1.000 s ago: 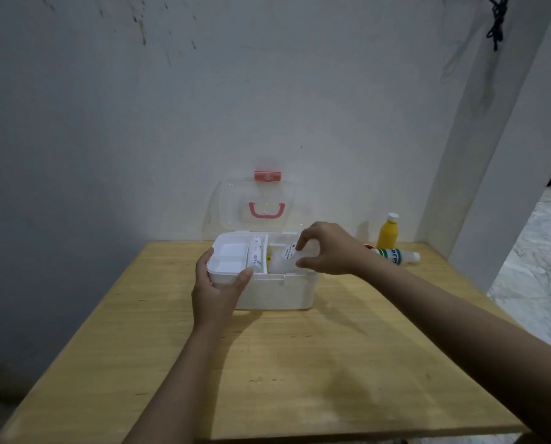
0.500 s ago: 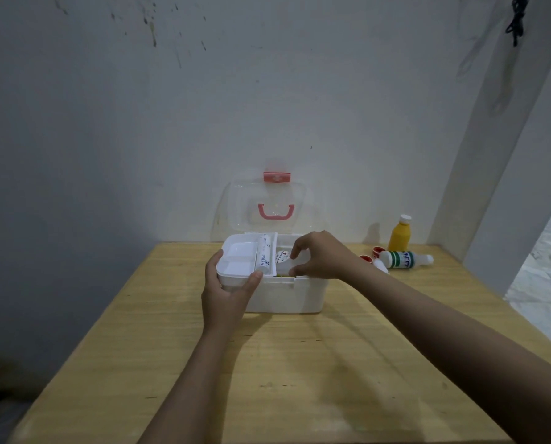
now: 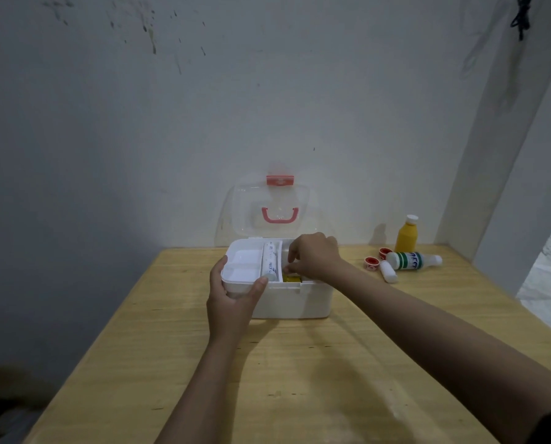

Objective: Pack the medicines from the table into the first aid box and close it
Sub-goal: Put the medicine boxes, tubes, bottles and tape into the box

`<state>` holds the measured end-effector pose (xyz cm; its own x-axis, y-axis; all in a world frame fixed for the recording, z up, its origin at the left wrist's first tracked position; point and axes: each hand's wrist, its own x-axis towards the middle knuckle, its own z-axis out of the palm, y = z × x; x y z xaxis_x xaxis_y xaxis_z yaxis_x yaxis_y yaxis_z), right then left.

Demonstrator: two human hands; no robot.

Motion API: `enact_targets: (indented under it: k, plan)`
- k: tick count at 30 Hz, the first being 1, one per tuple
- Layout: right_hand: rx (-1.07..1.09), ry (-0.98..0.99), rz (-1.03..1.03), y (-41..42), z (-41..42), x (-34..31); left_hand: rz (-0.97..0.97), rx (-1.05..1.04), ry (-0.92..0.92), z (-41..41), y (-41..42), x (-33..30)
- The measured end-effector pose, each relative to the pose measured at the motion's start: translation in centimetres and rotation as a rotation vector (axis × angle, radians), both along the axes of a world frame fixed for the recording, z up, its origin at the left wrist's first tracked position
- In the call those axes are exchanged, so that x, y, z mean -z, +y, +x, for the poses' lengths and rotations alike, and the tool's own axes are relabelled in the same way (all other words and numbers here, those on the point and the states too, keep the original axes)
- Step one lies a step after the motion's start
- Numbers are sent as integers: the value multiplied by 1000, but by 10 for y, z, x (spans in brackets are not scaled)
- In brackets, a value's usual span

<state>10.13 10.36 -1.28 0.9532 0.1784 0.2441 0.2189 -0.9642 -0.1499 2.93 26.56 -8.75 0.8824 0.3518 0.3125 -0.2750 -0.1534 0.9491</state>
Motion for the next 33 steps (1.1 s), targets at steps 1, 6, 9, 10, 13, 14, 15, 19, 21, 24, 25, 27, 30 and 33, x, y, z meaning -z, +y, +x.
enact_targets:
  k: [1,6,9,10,13,14,15,19,21,24,25,27,30,33]
  plan:
    - [-7,-14,-6,-1,0,0,1,-1,-2,0,0,0]
    - [-36,-144,188,-24,-10,-8,-1,1,-7,0,0,1]
    - [-22,-277,334,-56,-20,-9,-8,-8,-1,0,0,0]
    - [-7,-308,363,-70,-21,-6,-8,-11,1,0,-1,0]
    - [87,-375,408,-113,-22,6,-8,-15,2,1,-1,1]
    - [139,-387,426,-129,-21,11,-8,-16,1,1,0,1]
    - [204,-391,445,-145,-20,17,-6,-20,1,1,-1,1]
    - [542,-283,489,-203,-11,41,5,-30,-4,1,-2,1]
    - [613,-182,452,-226,-9,51,7,-31,-11,1,-2,1]
    - [626,-27,389,-251,-7,65,7,-35,-12,2,-3,1]
    - [614,14,382,-257,-6,69,7,-38,-13,2,-3,1]
    - [587,72,360,-266,-6,73,10,-47,-12,2,-4,1]
    - [605,63,285,-272,-9,75,15,-55,-23,3,-4,2]
    - [611,32,313,-275,-13,81,18,-66,-28,3,-5,2]
